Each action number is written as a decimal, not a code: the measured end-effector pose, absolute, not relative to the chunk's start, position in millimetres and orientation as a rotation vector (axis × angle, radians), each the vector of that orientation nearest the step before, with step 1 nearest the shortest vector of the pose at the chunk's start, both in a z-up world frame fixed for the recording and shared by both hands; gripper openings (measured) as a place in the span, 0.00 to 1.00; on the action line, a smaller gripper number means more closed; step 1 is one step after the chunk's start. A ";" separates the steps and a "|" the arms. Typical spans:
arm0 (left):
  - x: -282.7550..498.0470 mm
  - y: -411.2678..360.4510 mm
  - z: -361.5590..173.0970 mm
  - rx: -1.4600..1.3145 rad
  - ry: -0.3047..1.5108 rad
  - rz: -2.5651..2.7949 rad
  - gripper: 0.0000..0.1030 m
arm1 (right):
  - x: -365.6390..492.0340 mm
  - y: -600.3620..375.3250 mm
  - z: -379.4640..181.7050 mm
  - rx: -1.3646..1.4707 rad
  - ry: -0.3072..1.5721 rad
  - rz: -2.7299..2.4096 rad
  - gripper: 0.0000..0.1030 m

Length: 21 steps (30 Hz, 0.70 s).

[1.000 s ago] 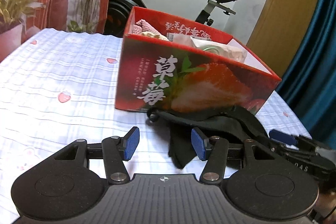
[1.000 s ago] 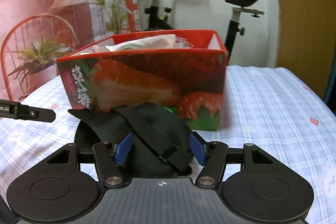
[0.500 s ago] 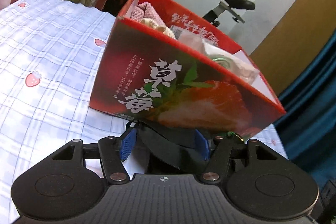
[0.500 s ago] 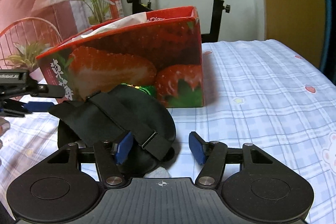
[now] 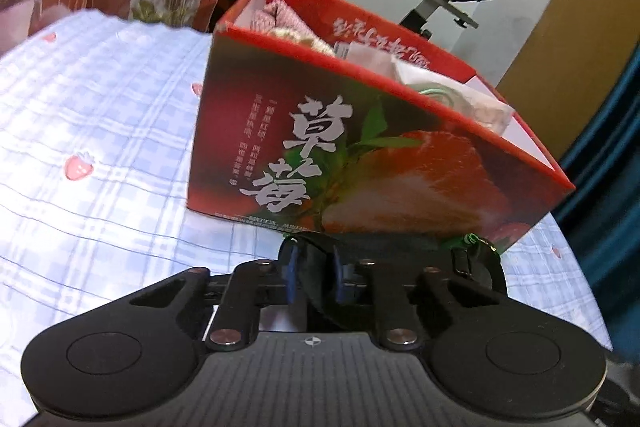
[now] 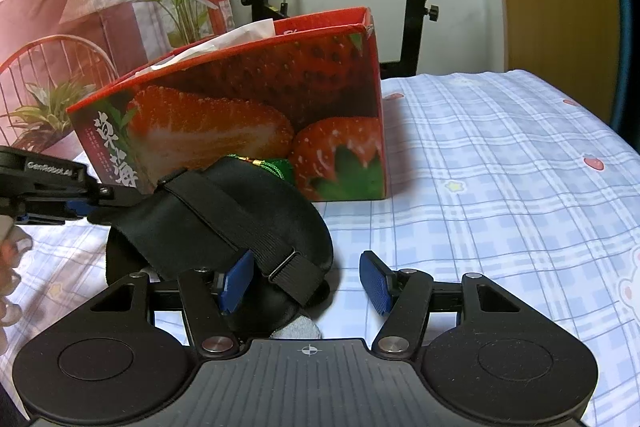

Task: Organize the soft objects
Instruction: 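Close both grippers on the black eye mask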

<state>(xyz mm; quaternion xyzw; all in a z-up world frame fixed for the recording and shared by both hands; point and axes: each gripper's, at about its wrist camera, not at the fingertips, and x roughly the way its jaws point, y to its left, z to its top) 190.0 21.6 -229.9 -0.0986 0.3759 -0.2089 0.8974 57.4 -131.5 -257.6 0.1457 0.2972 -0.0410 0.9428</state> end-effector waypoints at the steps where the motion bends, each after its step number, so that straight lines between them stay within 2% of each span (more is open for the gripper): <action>1: 186.5 22.7 -227.5 -0.196 0.768 -0.431 0.16 | 57.1 -131.5 -257.8 0.296 0.604 -0.083 0.54; 7: 154.0 30.9 -223.3 -0.162 0.705 -0.415 0.16 | 53.4 -129.9 -258.8 0.290 0.594 -0.068 0.54; 13: 142.7 46.0 -235.6 -0.224 0.723 -0.400 0.16 | 51.5 -131.9 -260.1 0.303 0.590 -0.044 0.54; 21: 133.3 45.0 -240.4 -0.171 0.719 -0.398 0.16 | 50.9 -130.6 -260.4 0.297 0.587 -0.032 0.54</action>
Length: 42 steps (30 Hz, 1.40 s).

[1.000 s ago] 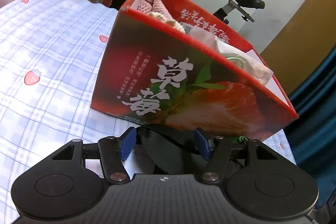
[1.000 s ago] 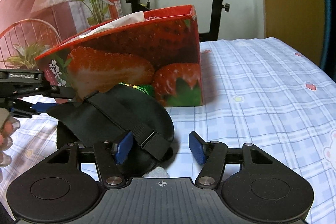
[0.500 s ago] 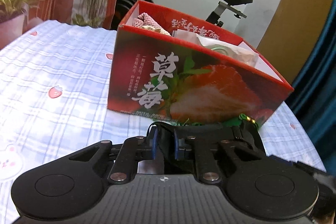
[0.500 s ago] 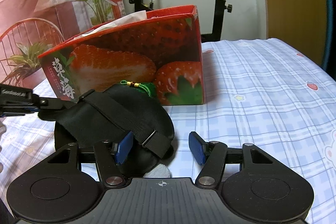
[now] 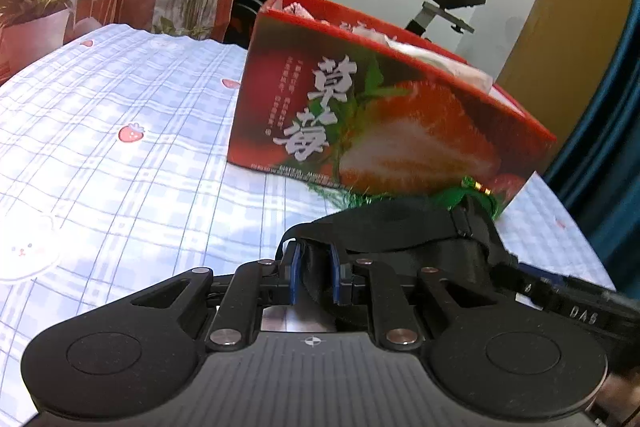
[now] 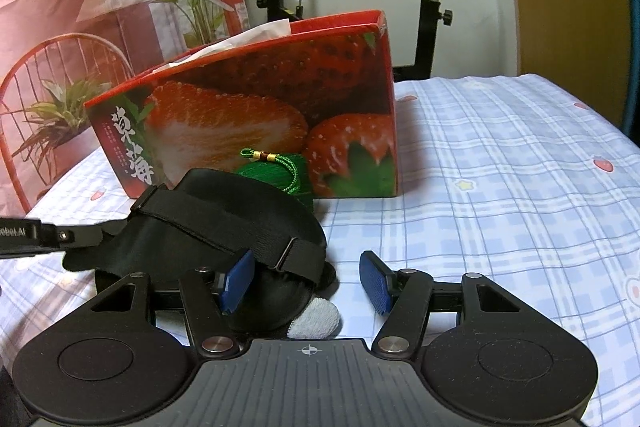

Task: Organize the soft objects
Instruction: 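Close both grippers on the black eye mask, then lift the black eye mask with both grippers and carry it over the box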

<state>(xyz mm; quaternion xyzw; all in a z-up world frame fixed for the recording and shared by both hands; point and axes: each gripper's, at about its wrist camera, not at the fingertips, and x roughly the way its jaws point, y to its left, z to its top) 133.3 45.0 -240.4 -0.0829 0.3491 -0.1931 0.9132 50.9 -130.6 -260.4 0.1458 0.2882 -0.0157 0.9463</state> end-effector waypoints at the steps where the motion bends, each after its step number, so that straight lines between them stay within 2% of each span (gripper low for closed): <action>1: 133.5 45.6 -241.4 -0.176 0.723 -0.398 0.16 | 50.6 -131.2 -260.6 0.303 0.587 -0.027 0.54; 15: 119.5 41.8 -233.1 -0.118 0.653 -0.439 0.16 | 37.0 -123.6 -239.3 0.304 0.507 0.010 0.49; 17: 119.3 41.5 -232.0 -0.118 0.649 -0.447 0.16 | 36.2 -123.5 -236.9 0.303 0.498 0.006 0.43; 27: 118.4 45.1 -233.1 -0.139 0.649 -0.465 0.16 | 29.5 -124.4 -228.4 0.302 0.450 -0.010 0.30; 29: 118.8 46.3 -232.7 -0.147 0.653 -0.463 0.16 | 28.5 -122.5 -226.2 0.296 0.443 -0.002 0.17; 31: 119.2 48.0 -232.5 -0.157 0.656 -0.461 0.16 | 28.9 -119.4 -224.7 0.283 0.447 0.005 0.09; 42: 122.3 50.8 -233.7 -0.188 0.663 -0.449 0.16 | 29.3 -121.3 -232.5 0.300 0.476 -0.010 0.08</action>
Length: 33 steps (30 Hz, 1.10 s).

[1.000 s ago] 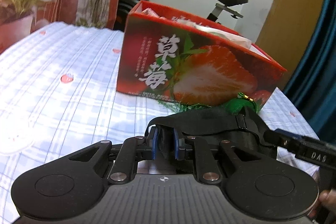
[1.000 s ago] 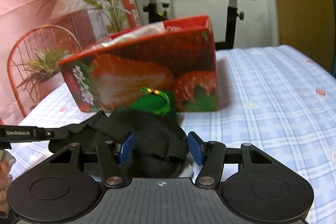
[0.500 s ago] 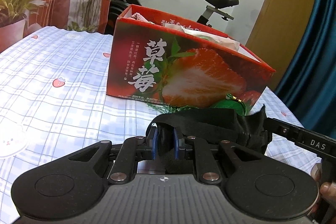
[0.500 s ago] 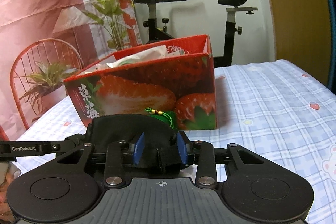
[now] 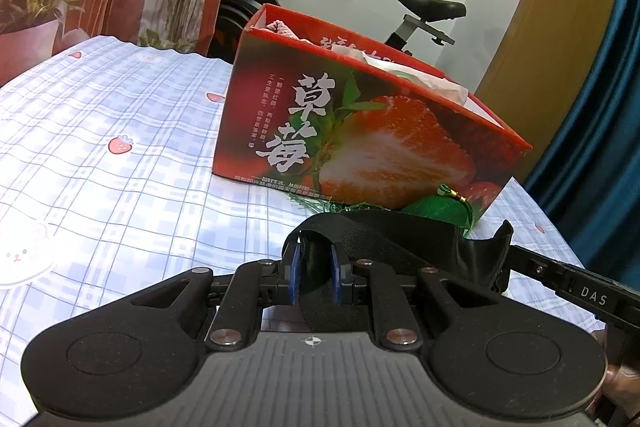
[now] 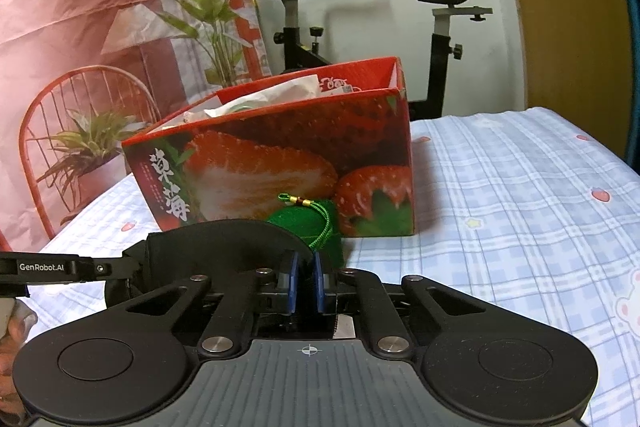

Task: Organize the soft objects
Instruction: 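Lift the black eye mask with both grippers and carry it over the box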

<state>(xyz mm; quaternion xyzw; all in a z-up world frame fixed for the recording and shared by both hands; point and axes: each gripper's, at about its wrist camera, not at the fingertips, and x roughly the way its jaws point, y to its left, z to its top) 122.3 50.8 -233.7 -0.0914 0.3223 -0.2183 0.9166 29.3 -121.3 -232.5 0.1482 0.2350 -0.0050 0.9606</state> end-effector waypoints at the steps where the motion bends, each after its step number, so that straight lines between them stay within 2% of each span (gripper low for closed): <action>1: 122.0 51.1 -233.4 -0.186 0.659 -0.441 0.16 | 29.2 -121.6 -233.0 0.301 0.477 -0.011 0.08; 3: 121.6 52.2 -233.2 -0.182 0.656 -0.416 0.16 | 29.7 -122.4 -234.3 0.298 0.491 -0.021 0.14; 5: 122.7 54.5 -234.1 -0.189 0.662 -0.386 0.16 | 29.1 -124.8 -235.8 0.311 0.495 -0.033 0.26; 6: 123.9 56.4 -235.2 -0.199 0.669 -0.375 0.16 | 27.9 -126.9 -236.2 0.325 0.491 -0.036 0.28; 8: 126.2 58.7 -236.0 -0.206 0.680 -0.364 0.16 | 27.3 -130.8 -236.9 0.354 0.493 -0.025 0.42; 10: 126.6 58.4 -236.3 -0.203 0.686 -0.363 0.16 | 26.9 -130.8 -237.5 0.361 0.495 -0.011 0.47; 15: 126.3 57.1 -235.7 -0.198 0.688 -0.362 0.16 | 34.7 -118.8 -245.3 0.313 0.580 0.016 0.48; 25: 127.3 55.1 -241.0 -0.195 0.708 -0.370 0.16 | 37.0 -119.7 -254.4 0.345 0.629 0.032 0.48; 29: 122.2 55.3 -234.5 -0.188 0.665 -0.365 0.16 | 33.5 -120.4 -248.5 0.341 0.598 0.022 0.28; 33: 115.8 51.8 -225.4 -0.169 0.621 -0.367 0.14 | 26.2 -125.3 -233.2 0.352 0.510 0.010 0.21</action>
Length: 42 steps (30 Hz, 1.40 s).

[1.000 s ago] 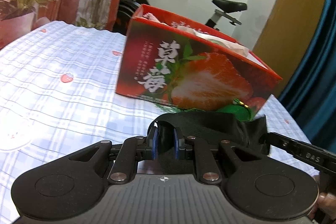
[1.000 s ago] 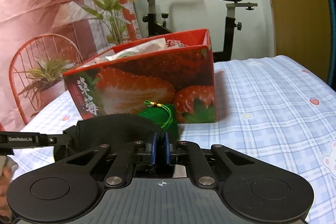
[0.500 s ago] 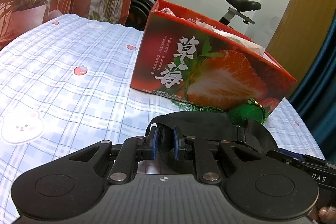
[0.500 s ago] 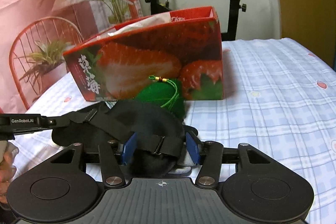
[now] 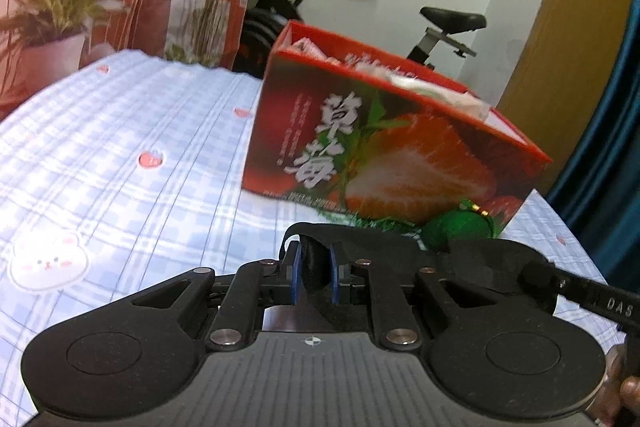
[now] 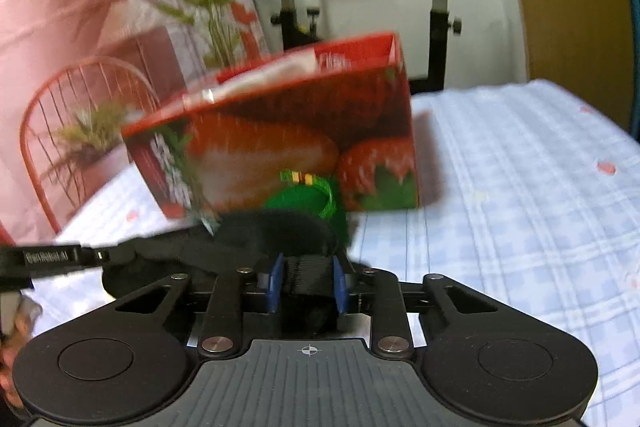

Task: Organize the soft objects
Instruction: 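Lift the black eye mask with both grippers and carry it over the box, then lower the eye mask into the box and open both grippers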

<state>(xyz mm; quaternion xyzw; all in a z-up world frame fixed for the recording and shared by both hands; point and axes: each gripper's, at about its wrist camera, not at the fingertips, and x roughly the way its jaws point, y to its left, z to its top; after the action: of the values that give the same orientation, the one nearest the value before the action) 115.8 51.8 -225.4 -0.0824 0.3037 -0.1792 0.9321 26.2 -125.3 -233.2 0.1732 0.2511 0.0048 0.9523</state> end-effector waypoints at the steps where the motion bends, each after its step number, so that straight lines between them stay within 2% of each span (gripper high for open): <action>1: 114.1 50.3 -223.3 -0.162 0.611 -0.374 0.14 | 25.1 -125.7 -229.8 0.351 0.494 0.009 0.18; 4: 111.8 47.3 -220.9 -0.153 0.599 -0.389 0.14 | 22.9 -124.5 -223.2 0.344 0.464 0.014 0.15; 12: 110.8 47.1 -222.7 -0.164 0.607 -0.391 0.14 | 23.6 -121.6 -222.7 0.342 0.474 0.033 0.15; 14: 110.9 47.2 -219.4 -0.160 0.601 -0.387 0.11 | 23.1 -121.2 -222.4 0.341 0.471 0.032 0.10; 31: 110.9 42.6 -151.0 -0.166 0.404 -0.414 0.09 | 31.5 -140.4 -159.9 0.306 0.308 0.054 0.09; 42: 169.3 27.3 -98.2 -0.128 0.316 -0.383 0.09 | 84.3 -154.3 -107.0 0.263 0.257 0.083 0.09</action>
<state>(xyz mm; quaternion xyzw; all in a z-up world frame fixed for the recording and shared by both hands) 169.3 27.3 -98.2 -0.0635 0.1563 -0.1892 0.9673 84.3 -154.3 -107.0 0.1307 0.1279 0.0410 0.9823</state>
